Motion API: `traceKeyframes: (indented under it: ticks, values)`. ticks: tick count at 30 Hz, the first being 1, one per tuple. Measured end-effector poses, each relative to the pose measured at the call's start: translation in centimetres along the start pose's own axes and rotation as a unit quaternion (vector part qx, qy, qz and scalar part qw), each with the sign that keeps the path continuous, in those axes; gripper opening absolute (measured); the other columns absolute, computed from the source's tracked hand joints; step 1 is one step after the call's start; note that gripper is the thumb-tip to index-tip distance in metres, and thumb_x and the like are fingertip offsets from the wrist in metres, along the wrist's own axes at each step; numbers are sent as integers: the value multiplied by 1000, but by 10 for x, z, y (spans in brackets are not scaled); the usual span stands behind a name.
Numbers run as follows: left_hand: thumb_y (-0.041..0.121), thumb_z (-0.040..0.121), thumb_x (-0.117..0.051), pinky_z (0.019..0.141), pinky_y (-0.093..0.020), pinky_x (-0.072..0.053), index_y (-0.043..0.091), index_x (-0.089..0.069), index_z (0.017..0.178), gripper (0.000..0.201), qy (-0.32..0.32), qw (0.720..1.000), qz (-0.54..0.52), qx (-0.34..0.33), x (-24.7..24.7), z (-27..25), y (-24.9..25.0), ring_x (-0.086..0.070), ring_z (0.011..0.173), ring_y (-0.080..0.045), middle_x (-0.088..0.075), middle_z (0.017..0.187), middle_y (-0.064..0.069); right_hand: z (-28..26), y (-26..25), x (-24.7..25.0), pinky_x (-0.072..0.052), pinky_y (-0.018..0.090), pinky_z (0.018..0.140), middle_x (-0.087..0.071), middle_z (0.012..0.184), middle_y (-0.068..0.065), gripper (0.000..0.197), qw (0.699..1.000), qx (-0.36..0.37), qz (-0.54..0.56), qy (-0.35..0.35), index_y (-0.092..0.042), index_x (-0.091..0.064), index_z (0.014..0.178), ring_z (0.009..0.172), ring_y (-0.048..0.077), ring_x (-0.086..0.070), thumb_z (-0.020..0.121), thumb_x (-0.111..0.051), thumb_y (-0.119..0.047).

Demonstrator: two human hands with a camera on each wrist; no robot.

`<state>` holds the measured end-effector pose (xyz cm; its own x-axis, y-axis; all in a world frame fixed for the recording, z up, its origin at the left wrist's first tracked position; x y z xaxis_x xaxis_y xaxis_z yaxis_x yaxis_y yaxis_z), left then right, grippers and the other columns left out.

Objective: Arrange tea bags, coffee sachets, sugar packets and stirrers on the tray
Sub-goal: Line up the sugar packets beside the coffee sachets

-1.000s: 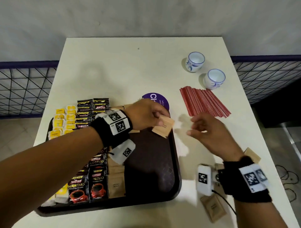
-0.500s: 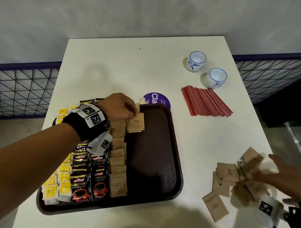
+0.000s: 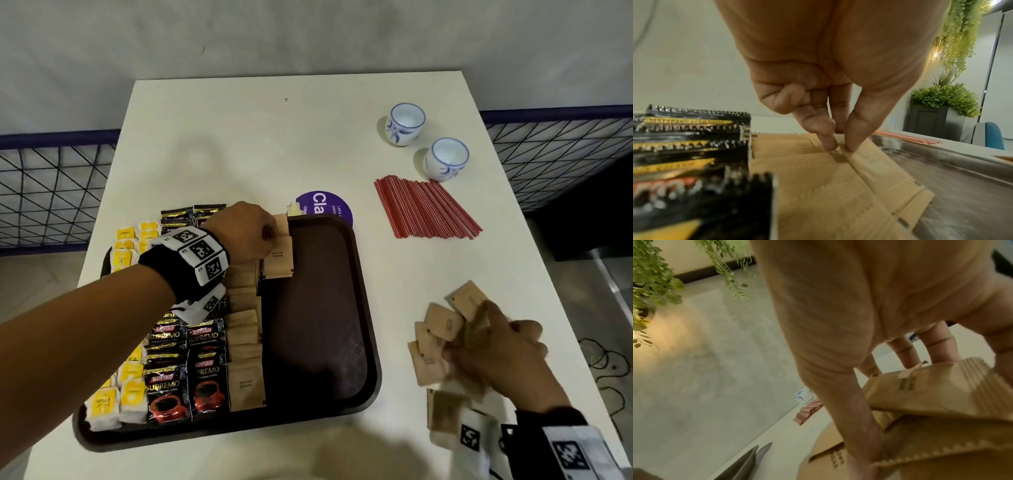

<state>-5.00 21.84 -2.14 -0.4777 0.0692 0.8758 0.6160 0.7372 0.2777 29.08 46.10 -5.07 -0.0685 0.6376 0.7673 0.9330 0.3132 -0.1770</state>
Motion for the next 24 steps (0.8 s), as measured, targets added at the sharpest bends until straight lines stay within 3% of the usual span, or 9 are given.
traceKeyframes:
  ticks: [3, 8, 13, 18, 24]
  values:
    - [24, 84, -61, 84, -32, -52, 27, -71, 109, 27, 6, 1000, 18, -1, -2, -1, 0, -62, 98, -20, -68, 108, 3, -3, -22, -5, -35, 46, 100, -28, 108, 7, 77, 999, 37, 10, 15, -26, -34, 129, 119, 37, -31, 69, -83, -35]
    - [25, 85, -61, 82, -33, -53, 28, -71, 109, 26, 10, 999, 32, -1, -3, -1, 1, -61, 99, -21, -66, 108, 2, -5, -41, -8, -38, 43, 95, -31, 122, 10, 78, 996, 72, 50, 31, -31, -39, 130, 117, 36, -33, 67, -84, -39]
    - [26, 86, -61, 83, -33, -52, 29, -71, 109, 26, 13, 999, 36, -7, -3, -1, 0, -61, 101, -21, -66, 109, 3, -8, -37, -4, -40, 39, 92, -40, 117, 7, 54, 987, 99, 119, 37, -37, -47, 110, 117, 30, -37, 70, -83, -34]
    - [25, 86, -60, 79, -30, -49, 29, -70, 109, 25, 14, 999, 31, -4, -3, 0, -2, -61, 100, -21, -65, 109, 3, -16, -45, 1, -40, 43, 101, -41, 91, -8, 42, 984, 123, 109, 68, -26, -54, 103, 117, 33, -43, 72, -82, -19]
    - [24, 86, -60, 81, -32, -51, 29, -68, 108, 24, 11, 999, 35, -11, -3, -1, -1, -60, 99, -22, -65, 109, 2, -13, -43, 0, -43, 44, 95, -40, 83, -16, 44, 972, 152, 142, 112, -16, -60, 112, 114, 35, -46, 72, -79, -9]
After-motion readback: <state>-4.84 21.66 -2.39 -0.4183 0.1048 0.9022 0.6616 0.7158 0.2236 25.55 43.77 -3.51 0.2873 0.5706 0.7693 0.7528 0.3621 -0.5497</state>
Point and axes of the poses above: each hand's wrist, its own z-axis towards the middle knuckle, its own x-axis out of the back of the hand, y = z × x, the point moved 3 cm from there along z, towards the middle knuckle
